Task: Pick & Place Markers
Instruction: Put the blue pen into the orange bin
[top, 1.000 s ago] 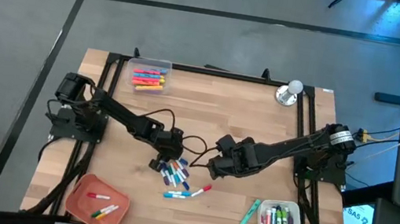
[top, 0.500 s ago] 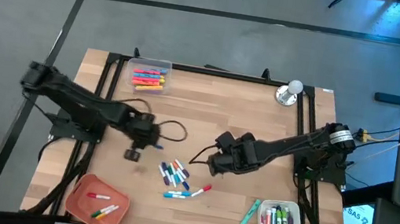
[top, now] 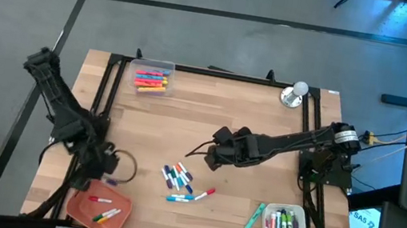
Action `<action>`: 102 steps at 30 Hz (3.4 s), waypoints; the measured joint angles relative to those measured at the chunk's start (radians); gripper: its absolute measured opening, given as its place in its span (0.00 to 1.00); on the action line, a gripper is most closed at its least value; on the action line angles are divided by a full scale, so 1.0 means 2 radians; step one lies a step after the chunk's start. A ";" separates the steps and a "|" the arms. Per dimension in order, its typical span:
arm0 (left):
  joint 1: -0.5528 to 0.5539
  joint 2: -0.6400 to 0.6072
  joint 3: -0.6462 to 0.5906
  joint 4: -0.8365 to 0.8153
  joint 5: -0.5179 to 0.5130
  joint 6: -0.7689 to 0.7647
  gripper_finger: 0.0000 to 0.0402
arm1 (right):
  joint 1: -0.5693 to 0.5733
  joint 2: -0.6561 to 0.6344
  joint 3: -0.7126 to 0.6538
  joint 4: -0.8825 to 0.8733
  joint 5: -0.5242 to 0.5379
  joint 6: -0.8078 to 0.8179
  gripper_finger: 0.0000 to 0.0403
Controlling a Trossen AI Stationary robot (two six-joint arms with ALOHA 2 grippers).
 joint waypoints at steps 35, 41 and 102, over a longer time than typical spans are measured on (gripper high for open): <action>-0.032 0.073 0.001 0.099 -0.171 -0.066 0.41 | -0.025 0.000 0.000 0.038 -0.033 -0.030 0.61; 0.076 0.064 0.001 0.114 -0.254 0.119 0.36 | -0.021 0.000 0.000 0.044 -0.033 -0.012 0.61; 0.206 0.112 0.048 0.034 0.035 0.288 0.11 | 0.046 0.000 0.000 0.002 0.004 0.047 0.61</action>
